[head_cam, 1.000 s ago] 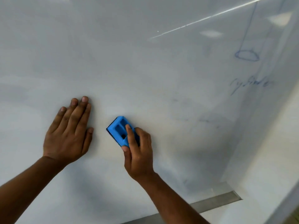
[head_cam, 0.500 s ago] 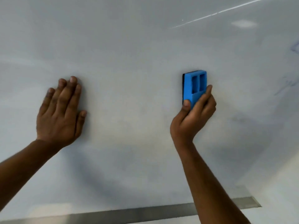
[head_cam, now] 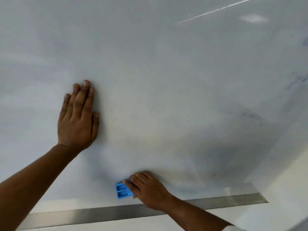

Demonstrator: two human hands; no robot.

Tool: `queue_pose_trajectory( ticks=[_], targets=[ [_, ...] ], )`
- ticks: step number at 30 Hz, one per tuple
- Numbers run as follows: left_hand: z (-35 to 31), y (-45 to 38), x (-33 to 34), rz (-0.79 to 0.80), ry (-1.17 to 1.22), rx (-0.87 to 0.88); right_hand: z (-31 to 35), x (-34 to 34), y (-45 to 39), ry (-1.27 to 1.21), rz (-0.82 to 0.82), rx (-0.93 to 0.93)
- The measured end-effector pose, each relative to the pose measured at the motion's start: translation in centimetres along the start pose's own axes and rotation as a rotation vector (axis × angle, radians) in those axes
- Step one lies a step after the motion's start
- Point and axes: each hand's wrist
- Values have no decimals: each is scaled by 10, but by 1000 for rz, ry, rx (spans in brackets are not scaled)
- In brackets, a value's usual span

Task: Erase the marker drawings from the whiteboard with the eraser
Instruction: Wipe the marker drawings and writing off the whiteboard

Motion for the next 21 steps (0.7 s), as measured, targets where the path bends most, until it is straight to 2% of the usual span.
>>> queue_pose_trajectory(
  ticks=[2,6,7,9,14,19,21],
  targets=[
    [-1,19,-7,81,24,19,-24,-21,-13,-22,-204,266],
    [7,44,-21,179,13,55,-114,-93,-55,-11,-689,773],
    [8,46,-20,179,18,48,-133,-107,-60,8,-784,839],
    [5,50,-18,175,21,43,-147,-116,-63,48,-859,878],
    [7,60,-8,107,-14,53,-87,-61,-47,-3,-691,752],
    [8,67,2,18,-103,91,4,24,-11,-76,-331,326],
    [10,70,5,14,-112,104,37,53,2,-88,-231,224]
  ],
)
Point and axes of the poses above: each hand's wrist, its own y-axis away from the middle knuckle, its own x-axis out of the palm, z = x × y, and after that the axes turned 12 degrees about -z, right-handed
